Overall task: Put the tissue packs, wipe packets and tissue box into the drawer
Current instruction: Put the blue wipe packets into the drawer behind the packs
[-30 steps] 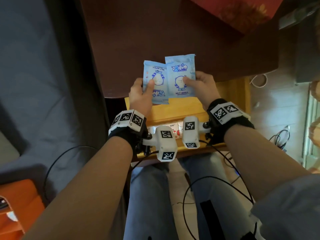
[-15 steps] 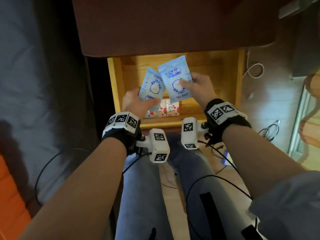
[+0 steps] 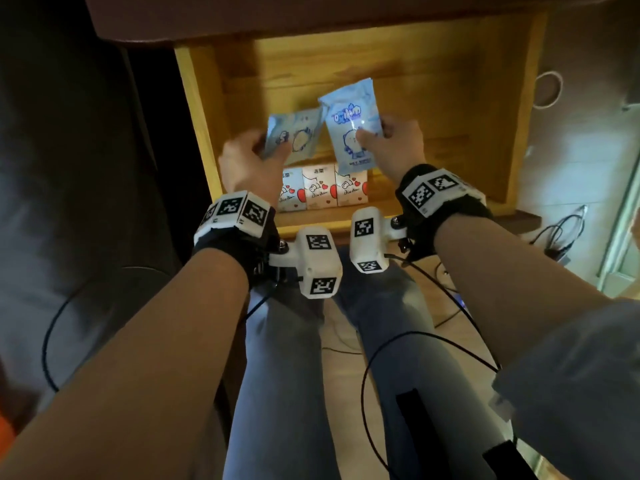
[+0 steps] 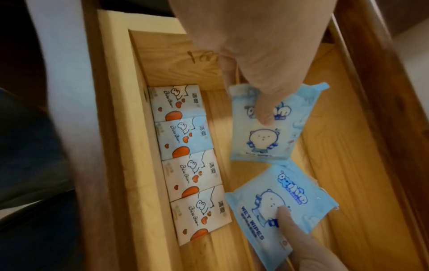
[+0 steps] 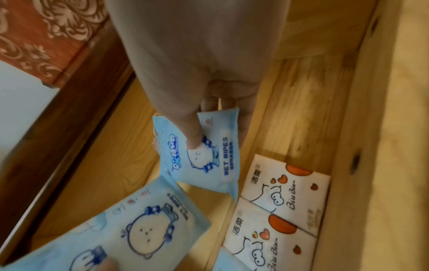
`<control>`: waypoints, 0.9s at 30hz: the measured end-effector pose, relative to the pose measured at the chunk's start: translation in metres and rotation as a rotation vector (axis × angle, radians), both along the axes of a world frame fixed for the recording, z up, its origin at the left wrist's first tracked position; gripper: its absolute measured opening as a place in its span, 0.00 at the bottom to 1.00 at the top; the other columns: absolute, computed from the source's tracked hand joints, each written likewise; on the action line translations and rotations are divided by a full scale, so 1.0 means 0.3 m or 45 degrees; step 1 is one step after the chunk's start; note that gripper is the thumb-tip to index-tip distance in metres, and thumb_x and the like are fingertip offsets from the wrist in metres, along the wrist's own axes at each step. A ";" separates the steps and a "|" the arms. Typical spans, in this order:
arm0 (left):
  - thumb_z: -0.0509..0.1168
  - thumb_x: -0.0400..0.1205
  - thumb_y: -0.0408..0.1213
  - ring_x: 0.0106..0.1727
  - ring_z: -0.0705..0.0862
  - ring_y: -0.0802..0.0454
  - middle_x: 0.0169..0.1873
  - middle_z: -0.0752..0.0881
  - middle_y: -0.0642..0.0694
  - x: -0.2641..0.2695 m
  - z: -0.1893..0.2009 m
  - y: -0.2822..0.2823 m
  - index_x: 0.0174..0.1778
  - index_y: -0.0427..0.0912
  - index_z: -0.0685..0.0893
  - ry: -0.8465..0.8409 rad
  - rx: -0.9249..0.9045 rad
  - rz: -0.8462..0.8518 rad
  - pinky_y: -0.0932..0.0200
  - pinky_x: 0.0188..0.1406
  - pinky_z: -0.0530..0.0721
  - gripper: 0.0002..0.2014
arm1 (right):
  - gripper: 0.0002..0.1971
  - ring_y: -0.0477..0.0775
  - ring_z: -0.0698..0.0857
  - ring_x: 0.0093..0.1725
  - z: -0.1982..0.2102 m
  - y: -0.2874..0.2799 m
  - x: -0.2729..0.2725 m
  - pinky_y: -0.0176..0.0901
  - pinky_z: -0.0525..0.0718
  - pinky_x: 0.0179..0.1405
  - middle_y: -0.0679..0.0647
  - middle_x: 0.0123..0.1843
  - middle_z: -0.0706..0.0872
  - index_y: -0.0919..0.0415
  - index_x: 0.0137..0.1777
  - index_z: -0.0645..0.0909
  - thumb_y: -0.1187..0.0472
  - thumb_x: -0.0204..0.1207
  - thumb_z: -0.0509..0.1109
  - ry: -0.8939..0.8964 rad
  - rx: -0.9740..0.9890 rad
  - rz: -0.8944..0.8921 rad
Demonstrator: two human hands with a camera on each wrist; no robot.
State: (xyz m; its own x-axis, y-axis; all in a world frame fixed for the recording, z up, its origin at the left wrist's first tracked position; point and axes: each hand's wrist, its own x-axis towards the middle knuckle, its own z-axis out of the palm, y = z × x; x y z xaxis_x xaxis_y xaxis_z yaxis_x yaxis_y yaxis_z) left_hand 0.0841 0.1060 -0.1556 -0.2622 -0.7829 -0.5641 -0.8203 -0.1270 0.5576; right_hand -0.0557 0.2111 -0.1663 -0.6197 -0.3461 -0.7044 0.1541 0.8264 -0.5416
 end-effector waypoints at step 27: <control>0.60 0.80 0.28 0.70 0.76 0.44 0.71 0.75 0.40 -0.060 -0.128 -0.156 0.72 0.47 0.74 -0.115 0.036 -0.381 0.59 0.69 0.73 0.23 | 0.18 0.54 0.84 0.57 -0.163 -0.088 -0.016 0.37 0.81 0.46 0.57 0.61 0.85 0.63 0.60 0.80 0.60 0.71 0.72 0.213 0.191 -0.064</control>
